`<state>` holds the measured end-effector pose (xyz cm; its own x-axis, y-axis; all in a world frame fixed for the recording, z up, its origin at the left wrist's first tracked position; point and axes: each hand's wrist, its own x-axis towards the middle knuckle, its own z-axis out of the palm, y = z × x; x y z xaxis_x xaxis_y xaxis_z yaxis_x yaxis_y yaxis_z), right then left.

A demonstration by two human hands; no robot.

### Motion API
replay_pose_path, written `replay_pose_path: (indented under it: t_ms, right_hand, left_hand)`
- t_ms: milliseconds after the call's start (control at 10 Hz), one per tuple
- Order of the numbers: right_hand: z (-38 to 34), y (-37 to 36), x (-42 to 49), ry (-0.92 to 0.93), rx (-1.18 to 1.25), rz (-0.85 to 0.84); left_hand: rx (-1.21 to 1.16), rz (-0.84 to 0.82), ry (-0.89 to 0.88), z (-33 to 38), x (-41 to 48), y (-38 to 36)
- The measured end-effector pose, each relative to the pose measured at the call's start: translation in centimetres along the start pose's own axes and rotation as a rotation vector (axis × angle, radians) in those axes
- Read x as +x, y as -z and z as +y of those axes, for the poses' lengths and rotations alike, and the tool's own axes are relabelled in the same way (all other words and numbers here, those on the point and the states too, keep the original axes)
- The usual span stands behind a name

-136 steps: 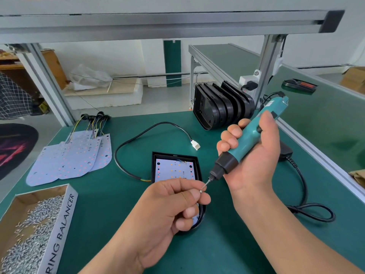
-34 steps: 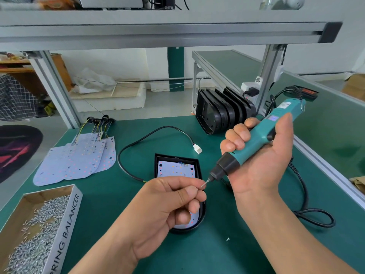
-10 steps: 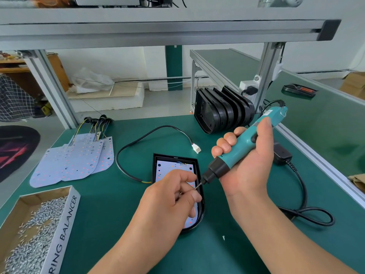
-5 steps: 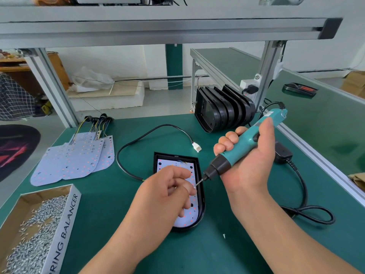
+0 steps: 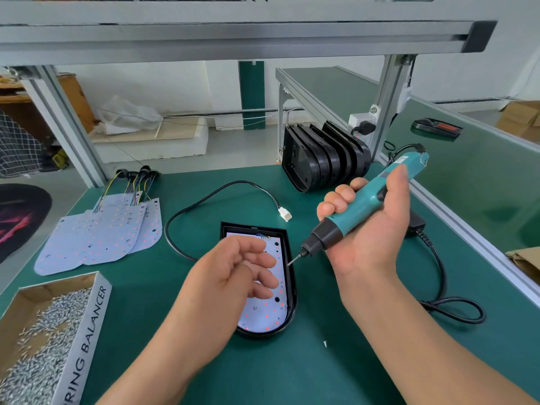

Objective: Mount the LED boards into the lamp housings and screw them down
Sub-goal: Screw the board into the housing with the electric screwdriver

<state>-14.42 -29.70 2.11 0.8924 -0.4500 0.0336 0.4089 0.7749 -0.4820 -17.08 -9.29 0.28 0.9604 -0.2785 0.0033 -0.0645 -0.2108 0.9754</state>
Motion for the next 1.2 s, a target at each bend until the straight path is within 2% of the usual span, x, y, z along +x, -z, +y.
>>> replay_pose_path:
  t_ms: [100,300,500,700,1200]
  right_hand:
    - [0.1,0.0,-0.1,-0.003,-0.003,-0.012]
    - [0.4,-0.1,-0.3,-0.017,-0.001,-0.046]
    - [0.3,-0.1,-0.3,-0.024,-0.002,-0.043]
    - [0.1,-0.1,-0.2,-0.004,-0.001,-0.033]
    - [-0.1,-0.4,-0.5,0.012,-0.027,-0.088]
  left_hand:
    - [-0.119,0.006,0.044,0.2,0.4,0.5]
    - [-0.095,-0.095,0.038,0.4,-0.1,-0.2]
    - [-0.096,-0.065,0.002,0.4,-0.2,-0.2]
    - [-0.323,-0.163,0.126,0.0,0.2,0.1]
    - [-0.216,-0.118,0.052,0.3,-0.3,-1.0]
